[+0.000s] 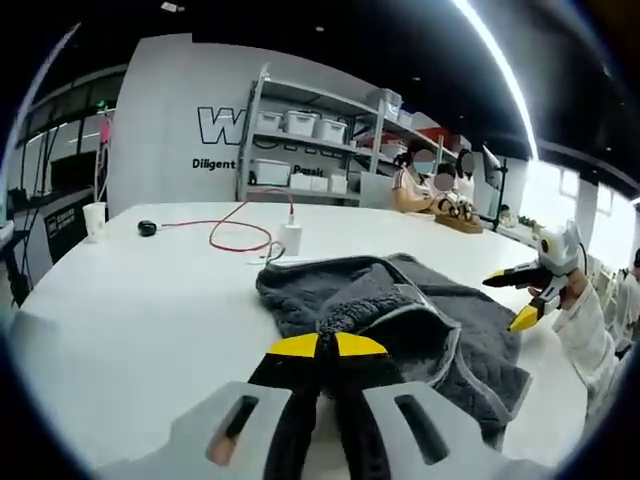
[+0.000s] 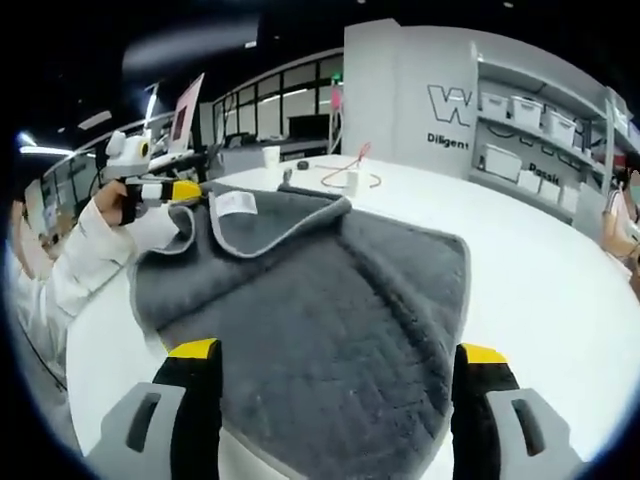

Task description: Open the folded towel by lifting each exposed corner and separating the folded layers until the towel lies flat within the target outline without major curled edges

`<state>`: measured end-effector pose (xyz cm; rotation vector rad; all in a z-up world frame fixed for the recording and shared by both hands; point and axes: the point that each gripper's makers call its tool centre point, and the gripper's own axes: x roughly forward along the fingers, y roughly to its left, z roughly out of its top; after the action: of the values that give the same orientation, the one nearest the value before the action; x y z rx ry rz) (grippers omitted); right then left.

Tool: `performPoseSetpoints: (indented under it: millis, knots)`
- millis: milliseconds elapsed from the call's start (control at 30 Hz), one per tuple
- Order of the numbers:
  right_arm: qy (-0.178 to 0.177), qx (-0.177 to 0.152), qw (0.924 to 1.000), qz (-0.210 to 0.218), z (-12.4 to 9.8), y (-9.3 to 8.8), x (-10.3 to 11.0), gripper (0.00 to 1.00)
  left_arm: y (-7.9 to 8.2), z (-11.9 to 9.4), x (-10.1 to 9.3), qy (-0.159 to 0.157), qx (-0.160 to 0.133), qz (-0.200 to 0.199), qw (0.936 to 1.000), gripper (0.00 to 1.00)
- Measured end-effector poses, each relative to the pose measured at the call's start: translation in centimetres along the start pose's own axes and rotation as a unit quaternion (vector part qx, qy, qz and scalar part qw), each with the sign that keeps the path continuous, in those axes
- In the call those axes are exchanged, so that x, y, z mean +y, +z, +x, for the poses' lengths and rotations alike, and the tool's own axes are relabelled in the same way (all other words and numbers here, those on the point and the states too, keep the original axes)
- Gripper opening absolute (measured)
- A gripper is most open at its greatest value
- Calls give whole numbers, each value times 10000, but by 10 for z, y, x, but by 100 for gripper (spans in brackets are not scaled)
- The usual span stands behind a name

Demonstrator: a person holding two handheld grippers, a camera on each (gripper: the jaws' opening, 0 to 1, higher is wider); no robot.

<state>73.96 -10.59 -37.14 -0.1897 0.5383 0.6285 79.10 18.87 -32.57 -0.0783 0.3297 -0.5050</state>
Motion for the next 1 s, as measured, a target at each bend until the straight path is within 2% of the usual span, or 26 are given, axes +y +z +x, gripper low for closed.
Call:
performPoseSetpoints:
  millis: [100,367,733,1000]
  knots:
    - [-5,10,10000,0,0,0,0,94,0,-2,3,38,-7,-2,10000,2]
    - [32,85,10000,-40,2,-4,3,94,2,-20,36,437,-98,-96,9990,2]
    - [64,153,9998,-70,3,-7,3,93,-7,-41,77,864,-125,-383,9954,2]
    - [65,174,9998,-68,3,-8,3,92,-15,-51,98,1143,-45,-425,9925,2]
